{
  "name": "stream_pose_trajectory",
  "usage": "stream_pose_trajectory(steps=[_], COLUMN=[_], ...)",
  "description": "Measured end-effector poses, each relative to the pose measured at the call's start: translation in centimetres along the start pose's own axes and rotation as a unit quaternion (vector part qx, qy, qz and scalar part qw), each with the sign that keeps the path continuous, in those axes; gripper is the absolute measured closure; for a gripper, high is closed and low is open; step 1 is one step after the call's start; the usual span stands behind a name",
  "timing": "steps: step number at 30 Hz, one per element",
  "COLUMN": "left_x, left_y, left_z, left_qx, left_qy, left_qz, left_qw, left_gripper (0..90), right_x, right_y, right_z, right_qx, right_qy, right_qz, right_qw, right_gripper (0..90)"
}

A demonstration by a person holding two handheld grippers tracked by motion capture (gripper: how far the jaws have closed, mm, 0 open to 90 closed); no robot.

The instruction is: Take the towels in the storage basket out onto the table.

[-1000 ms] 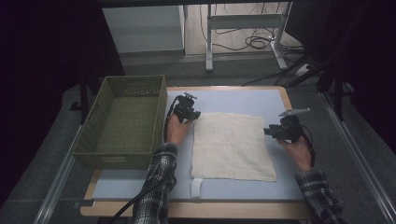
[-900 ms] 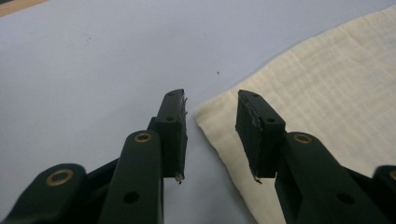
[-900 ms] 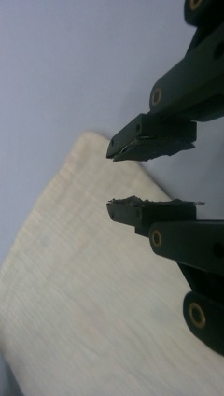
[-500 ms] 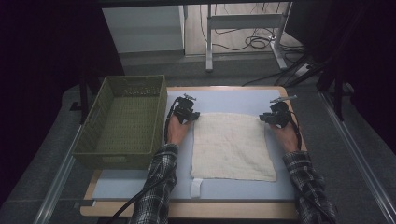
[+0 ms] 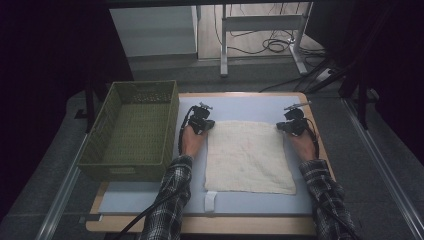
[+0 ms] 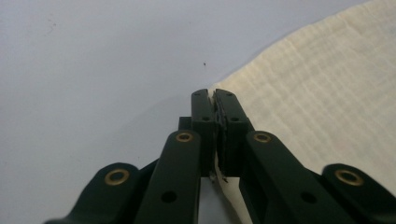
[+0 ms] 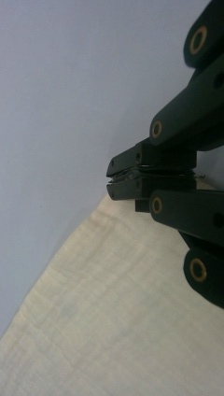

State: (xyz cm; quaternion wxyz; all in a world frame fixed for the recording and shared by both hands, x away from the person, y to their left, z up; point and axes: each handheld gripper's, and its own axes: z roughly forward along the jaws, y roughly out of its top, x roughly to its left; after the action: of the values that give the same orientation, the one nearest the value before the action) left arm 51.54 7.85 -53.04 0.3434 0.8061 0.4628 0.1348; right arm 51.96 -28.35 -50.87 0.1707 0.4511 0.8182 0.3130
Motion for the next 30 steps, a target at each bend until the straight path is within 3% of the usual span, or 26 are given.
stream_pose_trajectory(steps=[3,8,14,26,30], left_x=[-0.2,-0.6,-2.3,-4.0,-4.7], left_y=[0.5,1.0,0.3,-2.5,-3.6], left_z=[-1.1,-3.2,-4.7,-6.9,-7.9], left_qx=[-0.013,-0.014,-0.017,-0.038,-0.047], left_qy=[0.012,0.030,0.051,0.027,0.021], left_qz=[0.004,0.018,0.042,0.031,0.038], left_qw=[0.9998,0.9993,0.9977,0.9984,0.9980], left_gripper=[88.3,88.2,87.6,87.5,87.4], right_x=[-0.1,-0.1,0.4,1.4,2.0], right_y=[0.3,0.7,0.0,-2.5,-3.7], right_z=[-0.9,-2.5,-4.5,-8.1,-9.1], right_qx=[-0.018,-0.032,-0.047,-0.069,-0.071], right_qy=[0.001,0.008,0.017,0.056,0.062], right_qz=[0.000,-0.006,-0.016,-0.025,-0.032], right_qw=[0.9998,0.9994,0.9986,0.9958,0.9950], right_gripper=[87.9,87.9,87.8,87.7,87.7])
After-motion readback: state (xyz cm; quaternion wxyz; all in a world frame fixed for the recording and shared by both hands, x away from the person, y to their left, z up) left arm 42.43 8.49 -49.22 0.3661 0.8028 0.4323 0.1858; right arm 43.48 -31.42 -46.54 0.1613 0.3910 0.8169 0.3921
